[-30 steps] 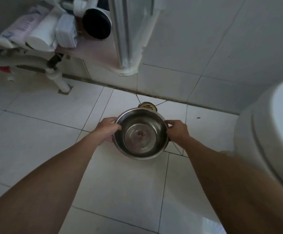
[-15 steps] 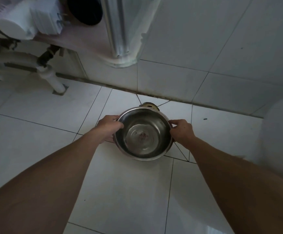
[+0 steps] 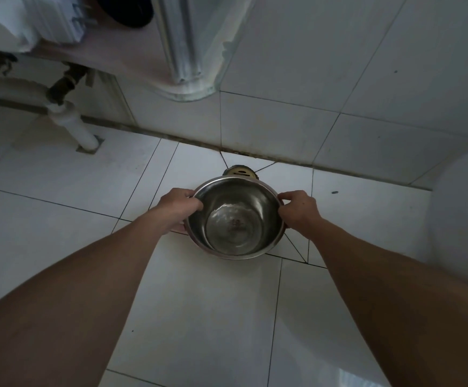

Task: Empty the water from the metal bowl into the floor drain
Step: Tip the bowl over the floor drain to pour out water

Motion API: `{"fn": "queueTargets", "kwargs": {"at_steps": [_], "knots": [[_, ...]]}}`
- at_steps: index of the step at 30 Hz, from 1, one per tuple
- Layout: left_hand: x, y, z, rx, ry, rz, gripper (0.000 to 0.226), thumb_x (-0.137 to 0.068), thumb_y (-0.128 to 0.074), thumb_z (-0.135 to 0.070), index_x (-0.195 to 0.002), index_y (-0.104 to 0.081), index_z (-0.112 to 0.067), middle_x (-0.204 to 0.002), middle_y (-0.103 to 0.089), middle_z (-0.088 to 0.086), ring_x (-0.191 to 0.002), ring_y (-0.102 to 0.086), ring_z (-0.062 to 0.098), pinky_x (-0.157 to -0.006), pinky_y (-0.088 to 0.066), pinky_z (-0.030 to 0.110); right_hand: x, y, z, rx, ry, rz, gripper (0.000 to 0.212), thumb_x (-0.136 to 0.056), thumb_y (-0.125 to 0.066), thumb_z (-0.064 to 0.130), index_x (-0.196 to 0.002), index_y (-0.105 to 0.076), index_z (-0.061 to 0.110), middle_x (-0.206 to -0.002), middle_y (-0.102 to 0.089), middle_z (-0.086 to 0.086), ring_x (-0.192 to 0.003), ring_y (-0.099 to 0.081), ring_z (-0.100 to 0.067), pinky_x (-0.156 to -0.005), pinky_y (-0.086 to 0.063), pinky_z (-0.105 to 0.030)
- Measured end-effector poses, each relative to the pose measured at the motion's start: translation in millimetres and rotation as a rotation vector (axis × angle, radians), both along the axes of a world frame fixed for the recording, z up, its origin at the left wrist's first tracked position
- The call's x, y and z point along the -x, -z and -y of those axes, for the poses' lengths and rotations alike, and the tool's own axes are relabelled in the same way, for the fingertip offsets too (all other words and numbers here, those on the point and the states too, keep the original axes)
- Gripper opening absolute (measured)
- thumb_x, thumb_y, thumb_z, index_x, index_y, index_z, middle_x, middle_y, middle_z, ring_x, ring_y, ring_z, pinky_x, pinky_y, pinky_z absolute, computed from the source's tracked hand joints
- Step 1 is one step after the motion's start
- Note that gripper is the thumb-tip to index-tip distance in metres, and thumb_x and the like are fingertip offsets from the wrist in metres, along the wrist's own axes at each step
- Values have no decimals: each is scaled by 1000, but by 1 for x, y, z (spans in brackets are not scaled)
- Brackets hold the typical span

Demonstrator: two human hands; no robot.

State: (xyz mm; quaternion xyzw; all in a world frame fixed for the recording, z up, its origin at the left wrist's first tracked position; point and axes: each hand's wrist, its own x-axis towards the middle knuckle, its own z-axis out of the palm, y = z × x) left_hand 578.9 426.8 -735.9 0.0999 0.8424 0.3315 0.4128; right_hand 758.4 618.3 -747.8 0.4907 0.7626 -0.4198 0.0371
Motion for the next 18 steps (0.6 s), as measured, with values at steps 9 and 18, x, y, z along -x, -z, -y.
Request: {"fn": "queueTargets", "kwargs": {"at_steps": [9, 18], "knots": [[5, 4, 1, 10, -53, -6, 26, -80, -64, -16, -103, -73, -25, -104, -74, 9, -96, -70, 27, -79, -64, 41, 7, -2, 1, 52, -5, 15, 36, -90, -54, -3, -122, -69, 4, -106, -70, -20, -96, -71, -36, -89, -60, -48], [8, 7, 0, 42, -53, -26, 20, -78, -62, -16, -95, -73, -14, -102, -72, 13, -92, -68, 26, -77, -62, 36, 10, 0, 2, 85, -10, 32, 23, -94, -60, 4, -115, -69, 0, -103, -72, -21, -97, -72, -35, -88, -61, -48]]}}
